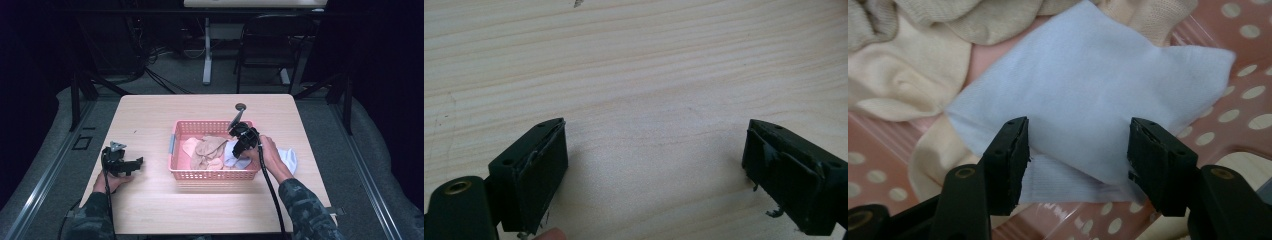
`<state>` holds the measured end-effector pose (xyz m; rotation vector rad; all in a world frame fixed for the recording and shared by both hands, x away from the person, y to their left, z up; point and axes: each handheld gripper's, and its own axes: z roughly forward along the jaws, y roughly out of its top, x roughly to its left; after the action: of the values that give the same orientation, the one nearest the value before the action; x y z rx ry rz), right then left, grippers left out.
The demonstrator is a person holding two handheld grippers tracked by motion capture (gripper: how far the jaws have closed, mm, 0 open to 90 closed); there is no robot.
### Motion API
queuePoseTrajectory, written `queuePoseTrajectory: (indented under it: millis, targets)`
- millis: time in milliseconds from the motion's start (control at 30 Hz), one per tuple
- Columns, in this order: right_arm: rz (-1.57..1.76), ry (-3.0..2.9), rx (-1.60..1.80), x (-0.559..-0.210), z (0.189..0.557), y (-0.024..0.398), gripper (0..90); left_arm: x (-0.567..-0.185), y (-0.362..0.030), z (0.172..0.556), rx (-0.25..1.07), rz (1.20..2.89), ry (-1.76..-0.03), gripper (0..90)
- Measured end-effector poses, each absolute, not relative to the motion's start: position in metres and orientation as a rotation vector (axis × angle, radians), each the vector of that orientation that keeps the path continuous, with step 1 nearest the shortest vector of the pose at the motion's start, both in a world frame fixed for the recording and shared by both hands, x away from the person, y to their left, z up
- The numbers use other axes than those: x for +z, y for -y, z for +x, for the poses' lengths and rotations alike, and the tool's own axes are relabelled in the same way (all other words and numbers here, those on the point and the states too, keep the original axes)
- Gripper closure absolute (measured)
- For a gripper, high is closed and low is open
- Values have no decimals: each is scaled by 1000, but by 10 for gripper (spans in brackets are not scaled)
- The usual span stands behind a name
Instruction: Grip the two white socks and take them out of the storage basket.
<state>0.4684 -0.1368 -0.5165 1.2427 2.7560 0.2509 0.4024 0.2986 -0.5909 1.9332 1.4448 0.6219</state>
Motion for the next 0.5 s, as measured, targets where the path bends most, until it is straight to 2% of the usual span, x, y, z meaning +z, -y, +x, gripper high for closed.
queuePoseTrajectory:
  millis: [133,267,500]
  targets:
    - [1210,-2775,254,-518,466,131,278,-591,-299,402,622,1933,-1445,108]
    - [1190,-2808,253,-520,465,124,266,-591,-299,402,622,1933,-1445,108]
    - [1202,-2844,196,-532,467,116,457,-591,-299,402,623,1933,-1445,108]
